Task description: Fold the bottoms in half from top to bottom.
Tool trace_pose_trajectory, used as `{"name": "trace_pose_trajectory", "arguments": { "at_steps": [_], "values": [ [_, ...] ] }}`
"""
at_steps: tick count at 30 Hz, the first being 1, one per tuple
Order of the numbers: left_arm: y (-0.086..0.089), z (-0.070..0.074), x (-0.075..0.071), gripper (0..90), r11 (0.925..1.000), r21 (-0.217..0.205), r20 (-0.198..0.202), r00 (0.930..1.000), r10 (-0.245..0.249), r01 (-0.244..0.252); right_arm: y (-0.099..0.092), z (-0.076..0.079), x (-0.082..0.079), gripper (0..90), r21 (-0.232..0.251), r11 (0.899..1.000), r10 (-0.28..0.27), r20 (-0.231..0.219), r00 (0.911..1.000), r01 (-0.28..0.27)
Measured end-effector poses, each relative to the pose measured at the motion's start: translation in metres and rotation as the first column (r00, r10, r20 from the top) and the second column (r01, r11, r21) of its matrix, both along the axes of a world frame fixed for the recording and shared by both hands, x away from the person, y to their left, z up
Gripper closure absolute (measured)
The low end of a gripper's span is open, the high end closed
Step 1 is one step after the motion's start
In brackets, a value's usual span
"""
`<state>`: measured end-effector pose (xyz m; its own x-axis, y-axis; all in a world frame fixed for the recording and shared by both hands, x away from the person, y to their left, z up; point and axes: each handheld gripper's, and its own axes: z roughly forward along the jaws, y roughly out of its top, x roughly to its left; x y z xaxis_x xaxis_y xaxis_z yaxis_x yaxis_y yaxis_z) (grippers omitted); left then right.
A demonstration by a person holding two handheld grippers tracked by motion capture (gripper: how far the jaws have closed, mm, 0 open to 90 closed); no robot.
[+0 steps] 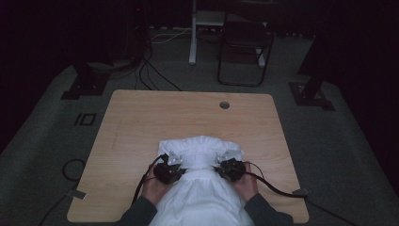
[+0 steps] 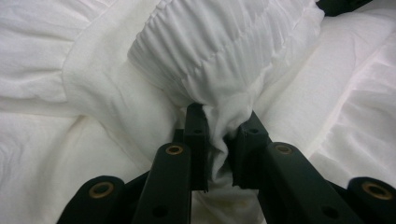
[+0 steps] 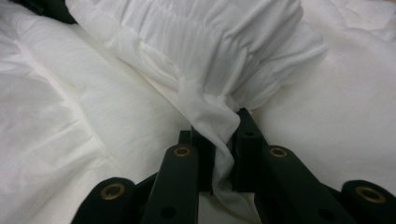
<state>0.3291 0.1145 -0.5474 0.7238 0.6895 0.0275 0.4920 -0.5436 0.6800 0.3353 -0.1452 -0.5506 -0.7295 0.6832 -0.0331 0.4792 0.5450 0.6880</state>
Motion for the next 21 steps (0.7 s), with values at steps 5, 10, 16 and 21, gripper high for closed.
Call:
{"name": "trace_pose_trajectory", "arguments": {
  "at_steps": [5,10,16,21],
  "values": [
    [-0.001,0.001,0.031,78.6,0.9997,0.003,0.017,0.9996,0.023,-0.023,0.005,0.001,0.031,81.8,-0.02,0.999,-0.028,0.029,0.9992,0.029],
    [-0.003,0.003,0.063,78.6,0.9982,0.035,0.039,0.9981,0.048,-0.05,0.012,0.003,0.065,81.8,-0.038,0.998,-0.055,0.039,0.9977,0.057],
    [-0.003,0.004,0.094,78.5,0.9959,0.058,0.066,0.9957,0.065,-0.069,0.019,0.005,0.096,81.8,-0.047,0.995,-0.09,0.051,0.9946,0.093],
    [-0.007,0.008,0.116,78.5,0.9876,0.111,0.088,0.991,0.101,-0.111,0.024,0.006,0.123,81.7,-0.032,0.991,-0.128,0.03,0.9913,0.129]
  ]
}}
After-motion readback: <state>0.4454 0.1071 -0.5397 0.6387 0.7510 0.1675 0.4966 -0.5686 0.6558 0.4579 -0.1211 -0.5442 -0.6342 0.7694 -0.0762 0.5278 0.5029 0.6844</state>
